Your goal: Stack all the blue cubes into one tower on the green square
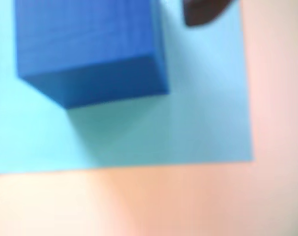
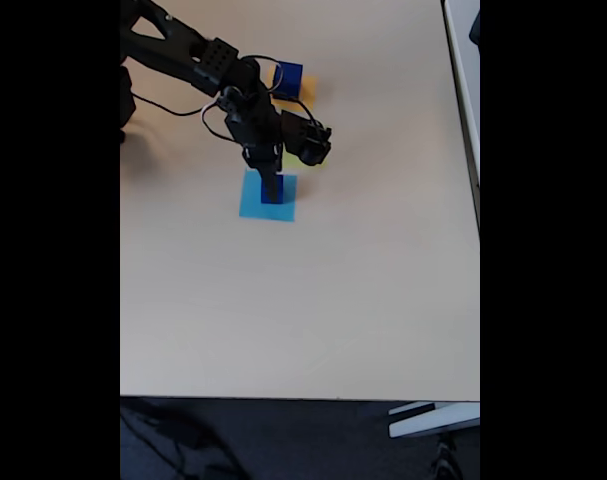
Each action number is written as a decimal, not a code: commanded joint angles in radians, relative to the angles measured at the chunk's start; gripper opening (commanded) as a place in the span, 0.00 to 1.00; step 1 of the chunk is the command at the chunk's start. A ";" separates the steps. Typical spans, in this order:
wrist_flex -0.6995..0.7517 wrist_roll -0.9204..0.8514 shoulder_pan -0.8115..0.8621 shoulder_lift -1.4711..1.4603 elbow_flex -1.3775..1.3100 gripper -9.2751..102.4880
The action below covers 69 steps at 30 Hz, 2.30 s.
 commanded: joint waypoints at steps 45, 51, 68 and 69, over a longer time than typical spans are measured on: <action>-0.176 0.422 -0.334 0.040 -0.014 0.33; -0.192 0.417 -0.348 0.029 0.011 0.32; -0.215 0.403 -0.342 -0.005 0.080 0.32; -0.216 0.400 -0.341 -0.008 0.080 0.32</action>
